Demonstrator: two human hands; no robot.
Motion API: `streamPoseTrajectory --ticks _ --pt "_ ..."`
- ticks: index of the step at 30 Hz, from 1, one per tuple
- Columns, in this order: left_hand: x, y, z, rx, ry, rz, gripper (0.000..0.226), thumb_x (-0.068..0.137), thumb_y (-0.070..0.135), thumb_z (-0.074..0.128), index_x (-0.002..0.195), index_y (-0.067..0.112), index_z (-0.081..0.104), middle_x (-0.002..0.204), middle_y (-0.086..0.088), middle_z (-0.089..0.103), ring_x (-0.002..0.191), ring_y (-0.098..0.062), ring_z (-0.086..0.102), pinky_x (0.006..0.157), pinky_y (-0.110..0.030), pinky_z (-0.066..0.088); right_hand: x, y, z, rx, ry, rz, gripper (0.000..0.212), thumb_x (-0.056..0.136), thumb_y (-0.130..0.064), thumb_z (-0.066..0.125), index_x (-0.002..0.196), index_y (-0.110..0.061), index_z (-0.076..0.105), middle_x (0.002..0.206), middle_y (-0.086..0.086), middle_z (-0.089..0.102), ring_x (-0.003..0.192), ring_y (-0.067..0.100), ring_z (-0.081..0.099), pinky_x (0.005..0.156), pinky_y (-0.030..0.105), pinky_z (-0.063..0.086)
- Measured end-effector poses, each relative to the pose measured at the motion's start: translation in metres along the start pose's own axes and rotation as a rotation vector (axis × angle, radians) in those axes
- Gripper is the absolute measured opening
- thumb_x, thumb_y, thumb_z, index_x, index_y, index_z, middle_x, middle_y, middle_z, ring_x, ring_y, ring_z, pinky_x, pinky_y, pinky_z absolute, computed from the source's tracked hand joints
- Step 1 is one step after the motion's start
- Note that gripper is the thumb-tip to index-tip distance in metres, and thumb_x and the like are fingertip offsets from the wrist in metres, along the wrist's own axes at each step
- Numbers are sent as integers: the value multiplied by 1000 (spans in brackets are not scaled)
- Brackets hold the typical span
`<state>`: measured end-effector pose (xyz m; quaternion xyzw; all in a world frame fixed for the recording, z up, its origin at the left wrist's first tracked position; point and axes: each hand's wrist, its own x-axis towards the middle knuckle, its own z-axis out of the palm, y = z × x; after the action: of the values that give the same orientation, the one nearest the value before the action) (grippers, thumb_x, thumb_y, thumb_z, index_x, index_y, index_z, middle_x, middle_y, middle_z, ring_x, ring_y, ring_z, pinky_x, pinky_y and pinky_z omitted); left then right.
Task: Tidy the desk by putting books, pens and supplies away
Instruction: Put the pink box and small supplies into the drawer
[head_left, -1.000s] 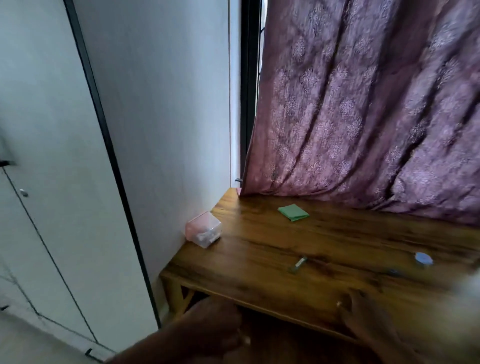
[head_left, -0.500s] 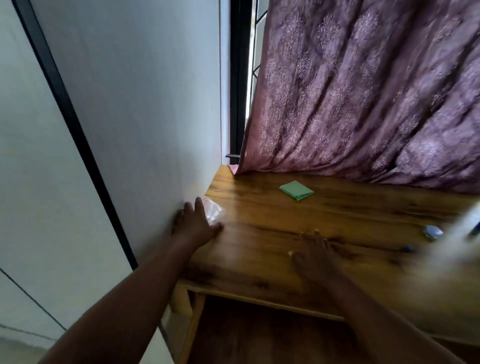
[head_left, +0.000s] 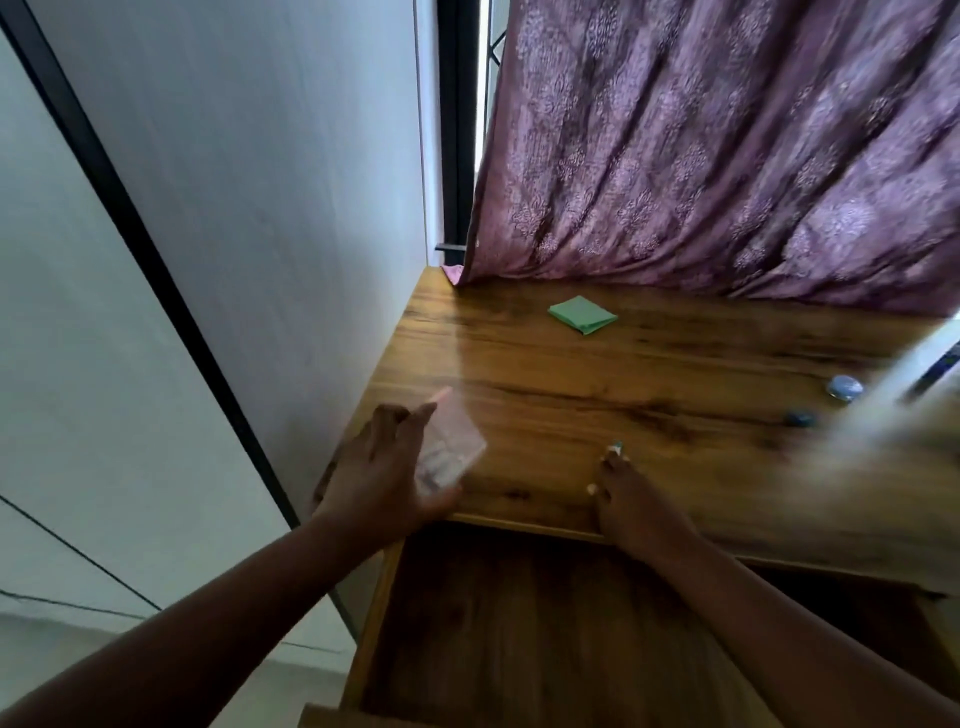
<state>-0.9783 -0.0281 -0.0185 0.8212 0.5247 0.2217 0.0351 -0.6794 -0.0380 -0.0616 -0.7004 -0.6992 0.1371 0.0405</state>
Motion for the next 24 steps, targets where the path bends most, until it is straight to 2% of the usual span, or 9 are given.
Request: streamPoseTrajectory --ticks 3,5,7,9,11,14,18,22,24 --pt "-43 10 -12 101 116 243 92 69 74 52 140 18 37 120 -7 40 98 -24 54 76 -36 53 -28 1 4 -21 -76 -102 70 96 -52 32 149 -8 21 160 6 8 146 21 11 115 29 14" --pt "-67 15 -14 120 148 390 87 72 75 51 136 18 40 117 -6 43 98 -20 49 77 -32 47 -43 1 3 -52 -126 -133 106 74 -83 9 150 -8 16 159 0 3 146 17 7 116 26 8" --pt "-84 15 -8 134 141 489 81 77 75 48 134 18 42 114 -4 44 99 -18 46 78 -30 49 -51 3 6 -142 -115 -187 125 60 -91 -2 148 -4 21 153 -2 9 144 17 18 115 28 18" --pt "-93 12 3 166 93 545 78 79 76 45 133 19 43 114 -3 44 98 -16 45 74 -29 53 -60 5 12 -240 -11 -282 79 85 -58 27 135 1 45 143 6 30 126 23 51 99 30 44" --pt "-97 9 18 184 23 580 80 75 76 50 132 19 44 114 -2 45 97 -16 45 71 -29 54 -72 2 18 -280 68 -411 50 79 -20 40 122 -6 61 132 10 54 107 21 66 83 28 53" --pt "-96 6 40 220 -12 615 79 74 70 58 131 18 45 113 -4 45 95 -17 46 69 -28 55 -89 -16 39 -342 93 -599 43 88 -20 34 102 -16 74 114 1 70 98 11 69 71 21 56" --pt "-93 7 65 341 -73 625 71 73 52 67 130 15 50 112 -8 54 89 -23 61 62 -35 57 -98 -50 62 -420 -139 -604 43 76 -22 37 92 -22 77 93 -2 74 68 10 71 43 19 50" --pt "-93 14 77 444 -75 587 53 84 42 49 127 12 56 107 -12 65 84 -27 65 57 -35 54 -89 -74 64 -387 -331 -480 33 97 -13 38 125 -5 55 119 18 60 105 37 61 84 44 50" --pt "-92 16 77 459 -58 579 54 78 42 61 123 13 59 102 -10 66 79 -26 65 53 -34 53 -87 -82 63 -308 -377 -421 31 99 -16 39 124 -7 55 122 17 59 108 36 58 87 43 48"
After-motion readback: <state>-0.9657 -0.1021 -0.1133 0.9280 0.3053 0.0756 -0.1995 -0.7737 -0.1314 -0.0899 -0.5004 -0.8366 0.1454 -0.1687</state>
